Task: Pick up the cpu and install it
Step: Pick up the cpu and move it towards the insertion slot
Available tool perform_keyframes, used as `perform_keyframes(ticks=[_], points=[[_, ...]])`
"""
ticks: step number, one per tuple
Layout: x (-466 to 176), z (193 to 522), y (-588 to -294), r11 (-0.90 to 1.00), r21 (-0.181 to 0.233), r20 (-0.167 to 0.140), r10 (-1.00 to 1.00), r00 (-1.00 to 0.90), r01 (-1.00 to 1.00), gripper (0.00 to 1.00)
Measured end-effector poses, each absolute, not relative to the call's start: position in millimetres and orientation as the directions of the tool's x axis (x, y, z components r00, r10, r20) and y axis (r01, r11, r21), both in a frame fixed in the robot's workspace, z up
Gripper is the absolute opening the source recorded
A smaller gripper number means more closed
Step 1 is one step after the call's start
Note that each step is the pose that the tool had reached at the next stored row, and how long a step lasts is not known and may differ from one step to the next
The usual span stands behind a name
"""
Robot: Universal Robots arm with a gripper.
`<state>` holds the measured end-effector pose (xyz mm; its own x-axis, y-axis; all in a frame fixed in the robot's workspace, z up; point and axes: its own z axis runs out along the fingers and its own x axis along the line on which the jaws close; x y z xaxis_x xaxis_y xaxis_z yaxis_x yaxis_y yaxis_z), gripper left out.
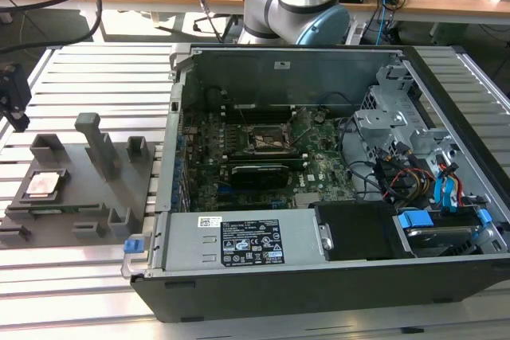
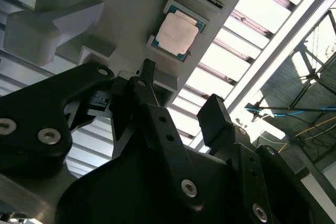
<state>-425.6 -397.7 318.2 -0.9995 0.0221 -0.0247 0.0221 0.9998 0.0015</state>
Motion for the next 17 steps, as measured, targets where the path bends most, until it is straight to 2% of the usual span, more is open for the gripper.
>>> perform_keyframes(ticks=[17], points=[[-425.6,309.7,-397.7,1.0,0.001,-0.025,0.022,-0.999,0.022,0.6]])
